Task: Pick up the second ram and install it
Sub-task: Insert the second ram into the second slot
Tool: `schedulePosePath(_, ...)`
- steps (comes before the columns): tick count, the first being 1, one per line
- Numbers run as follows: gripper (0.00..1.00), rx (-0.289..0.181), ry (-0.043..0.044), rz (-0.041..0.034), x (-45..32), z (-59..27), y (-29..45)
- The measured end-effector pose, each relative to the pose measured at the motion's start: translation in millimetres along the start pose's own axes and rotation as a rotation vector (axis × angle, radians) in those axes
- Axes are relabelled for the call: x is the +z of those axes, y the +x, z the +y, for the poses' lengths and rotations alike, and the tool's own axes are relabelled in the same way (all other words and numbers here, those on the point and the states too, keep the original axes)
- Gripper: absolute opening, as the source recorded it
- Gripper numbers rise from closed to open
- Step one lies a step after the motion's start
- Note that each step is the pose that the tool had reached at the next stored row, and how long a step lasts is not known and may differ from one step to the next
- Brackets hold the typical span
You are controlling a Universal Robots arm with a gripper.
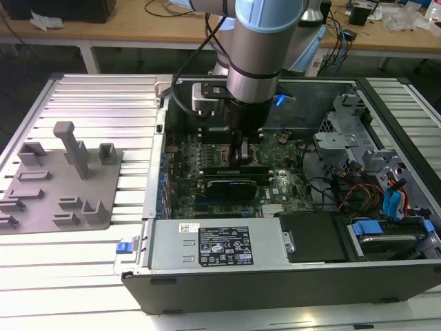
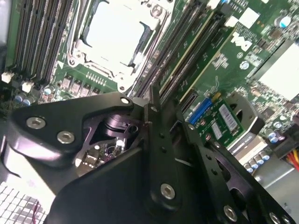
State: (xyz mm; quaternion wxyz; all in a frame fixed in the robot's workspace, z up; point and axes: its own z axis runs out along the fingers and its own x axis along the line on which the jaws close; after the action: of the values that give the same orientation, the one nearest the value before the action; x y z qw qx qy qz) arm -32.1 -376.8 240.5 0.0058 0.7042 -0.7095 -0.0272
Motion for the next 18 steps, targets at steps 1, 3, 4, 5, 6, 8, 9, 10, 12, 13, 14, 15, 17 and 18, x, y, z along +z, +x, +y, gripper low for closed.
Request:
schedulePosePath(1,0.24,0.0,0.0,0.0,-0.1,-2.6,0.0)
schedulePosePath(3,0.24,0.0,0.0,0.0,-0.3,-7.5,0.0)
schedulePosePath(4,0.24,0.0,0.0001,0.0,-0.4,-9.9,-0.1)
schedulePosePath(5,0.24,0.0,0.0,-0.0002,-0.9,-9.9,-0.2)
schedulePosePath(6,0.24,0.0,0.0001,-0.0002,-3.0,-9.8,-0.2)
schedulePosePath(8,0.24,0.0,0.0002,-0.0004,-4.5,-9.8,-0.3)
schedulePosePath(9,0.24,0.0,0.0001,-0.0004,-4.7,-9.8,-0.3)
schedulePosePath(10,0.24,0.0,0.0001,-0.0003,-4.9,-9.8,-0.3)
schedulePosePath(12,0.22,0.0,0.0001,-0.0002,-5.3,-9.7,-0.3)
schedulePosePath(13,0.15,0.0,0.0001,-0.0003,-5.4,-9.7,-0.3)
schedulePosePath(14,0.15,0.0,0.0001,-0.0002,-5.5,-9.7,-0.3)
schedulePosePath(15,0.08,0.0,0.0,-0.0002,-5.7,-9.7,-0.3)
schedulePosePath(17,0.08,0.0,0.0,-0.0006,-5.6,-9.7,-2.7)
schedulePosePath(18,0.08,0.0,0.0001,-0.0007,-5.5,-9.7,-2.8)
